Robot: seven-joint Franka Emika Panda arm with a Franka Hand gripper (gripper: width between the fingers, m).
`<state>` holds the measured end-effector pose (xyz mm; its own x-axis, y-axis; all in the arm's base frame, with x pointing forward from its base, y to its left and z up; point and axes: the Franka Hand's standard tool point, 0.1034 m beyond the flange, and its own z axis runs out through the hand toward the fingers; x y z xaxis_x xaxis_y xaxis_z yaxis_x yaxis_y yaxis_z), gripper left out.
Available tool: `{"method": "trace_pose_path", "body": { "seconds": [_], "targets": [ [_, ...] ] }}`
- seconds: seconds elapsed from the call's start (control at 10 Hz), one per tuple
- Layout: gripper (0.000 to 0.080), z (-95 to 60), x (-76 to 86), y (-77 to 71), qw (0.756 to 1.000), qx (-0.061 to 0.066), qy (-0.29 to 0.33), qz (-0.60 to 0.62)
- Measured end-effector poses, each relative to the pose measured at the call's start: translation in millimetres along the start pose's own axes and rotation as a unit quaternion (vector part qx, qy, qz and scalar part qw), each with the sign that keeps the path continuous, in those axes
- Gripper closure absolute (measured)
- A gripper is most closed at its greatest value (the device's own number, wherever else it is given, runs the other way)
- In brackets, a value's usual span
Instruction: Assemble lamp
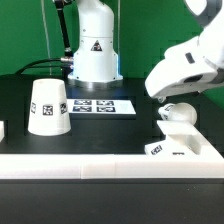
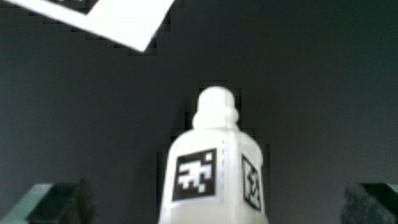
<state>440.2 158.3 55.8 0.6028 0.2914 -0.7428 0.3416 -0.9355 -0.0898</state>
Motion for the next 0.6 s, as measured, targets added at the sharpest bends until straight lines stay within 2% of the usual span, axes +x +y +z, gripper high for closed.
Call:
{"method": "trace_pose_path", "body": {
  "seconds": [0.2, 0.3, 0.6],
  "targets": [
    [0.0101, 3.1, 2.6, -5.4, 0.999, 0.0, -0.048, -0.004],
    [0.0101, 2.8, 9.6, -5.2, 0.999, 0.002, -0.046, -0.004],
    [0.0101, 2.6, 13.4, -2.9, 0.999, 0.004, -0.039, -0.008]
  ]
}}
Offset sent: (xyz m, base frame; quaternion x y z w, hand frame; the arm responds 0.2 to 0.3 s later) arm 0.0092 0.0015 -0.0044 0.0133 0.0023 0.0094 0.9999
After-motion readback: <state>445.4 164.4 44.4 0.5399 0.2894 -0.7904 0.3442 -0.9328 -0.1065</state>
